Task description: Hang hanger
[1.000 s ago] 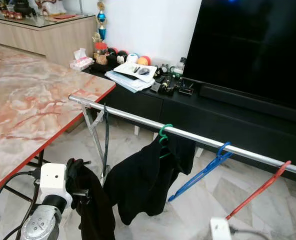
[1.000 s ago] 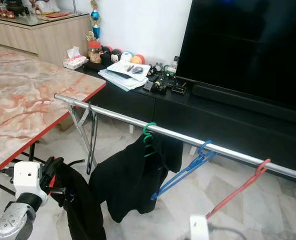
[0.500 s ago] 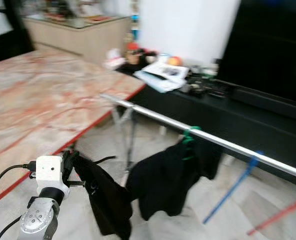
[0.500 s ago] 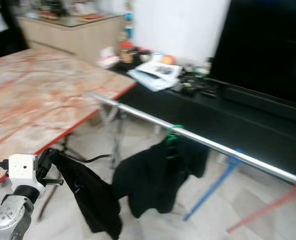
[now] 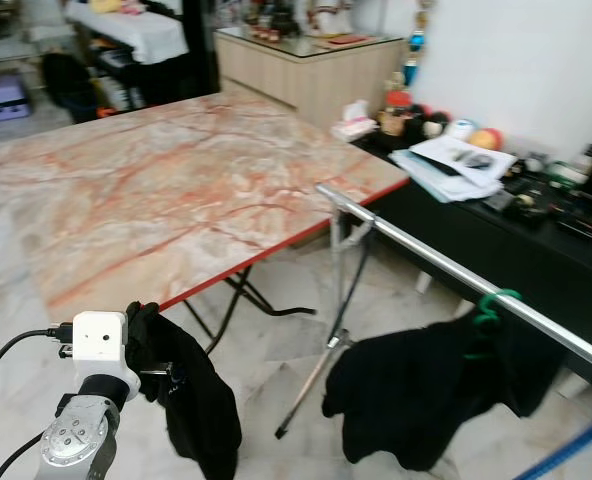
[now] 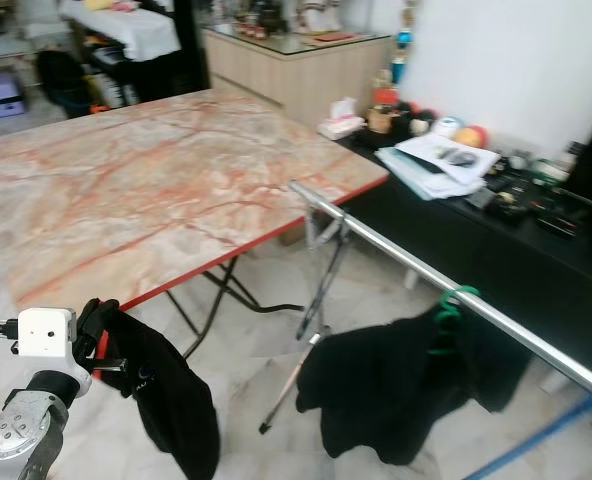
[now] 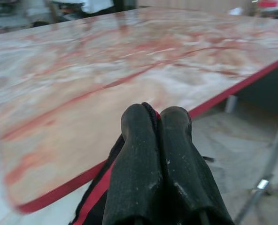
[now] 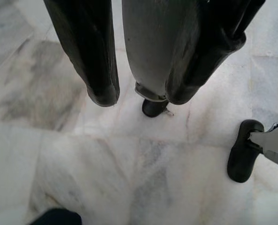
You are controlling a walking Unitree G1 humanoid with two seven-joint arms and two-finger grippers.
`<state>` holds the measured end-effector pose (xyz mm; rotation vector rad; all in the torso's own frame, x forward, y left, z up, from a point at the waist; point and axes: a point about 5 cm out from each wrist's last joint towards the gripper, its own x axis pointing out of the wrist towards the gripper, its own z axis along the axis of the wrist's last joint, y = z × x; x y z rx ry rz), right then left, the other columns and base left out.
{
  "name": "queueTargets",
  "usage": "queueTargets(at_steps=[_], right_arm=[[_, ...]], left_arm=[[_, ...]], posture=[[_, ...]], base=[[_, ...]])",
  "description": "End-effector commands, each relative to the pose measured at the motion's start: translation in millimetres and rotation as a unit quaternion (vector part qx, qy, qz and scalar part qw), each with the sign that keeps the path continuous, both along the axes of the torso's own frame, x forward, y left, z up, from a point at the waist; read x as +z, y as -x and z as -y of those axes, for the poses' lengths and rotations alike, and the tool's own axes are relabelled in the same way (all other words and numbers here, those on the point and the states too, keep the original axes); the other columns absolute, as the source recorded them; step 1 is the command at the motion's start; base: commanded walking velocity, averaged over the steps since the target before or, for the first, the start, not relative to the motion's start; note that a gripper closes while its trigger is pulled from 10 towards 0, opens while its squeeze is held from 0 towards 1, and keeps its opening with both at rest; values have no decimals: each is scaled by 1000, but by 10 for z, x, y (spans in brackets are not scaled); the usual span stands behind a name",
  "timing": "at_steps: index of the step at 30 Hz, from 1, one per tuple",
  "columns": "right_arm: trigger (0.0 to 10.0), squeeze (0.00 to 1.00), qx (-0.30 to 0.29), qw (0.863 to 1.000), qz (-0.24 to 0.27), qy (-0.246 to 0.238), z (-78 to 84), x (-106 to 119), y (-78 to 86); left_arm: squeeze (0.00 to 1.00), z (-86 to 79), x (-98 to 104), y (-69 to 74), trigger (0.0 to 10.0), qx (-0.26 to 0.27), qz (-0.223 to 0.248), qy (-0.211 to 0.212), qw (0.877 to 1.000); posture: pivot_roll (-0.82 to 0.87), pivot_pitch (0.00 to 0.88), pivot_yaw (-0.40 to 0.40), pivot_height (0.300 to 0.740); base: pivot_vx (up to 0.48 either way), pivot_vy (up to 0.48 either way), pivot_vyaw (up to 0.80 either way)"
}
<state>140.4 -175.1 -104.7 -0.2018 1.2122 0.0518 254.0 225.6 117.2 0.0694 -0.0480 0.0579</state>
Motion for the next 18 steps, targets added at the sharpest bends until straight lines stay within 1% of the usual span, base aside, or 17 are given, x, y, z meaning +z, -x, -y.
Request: queueTargets(at_steps=[1, 12, 15, 18], right_arm=[[10000, 0, -1, 1000, -3, 0, -5, -11, 28], [10000, 0, 3, 1000, -6, 4, 19, -18, 56], [10000, 0, 0, 1000, -5, -1, 12, -20, 59], [10000, 0, -8, 1000, -4, -6, 0, -22, 61]], left_arm=[[0, 22, 87, -7, 10000, 0, 18, -4, 1000], [0, 46, 78, 17, 10000, 1, 18, -1, 1000], [0, 46, 76, 23, 10000, 1, 19, 0, 1000], [0, 45, 73, 29, 10000, 1, 18, 0, 1000]], posture=[[224, 9, -11, 740], [226, 0, -17, 740], [227, 0, -17, 740], [228, 0, -15, 740]], base=[[0, 0, 800], [0, 0, 800], [0, 0, 563], [0, 0, 0]])
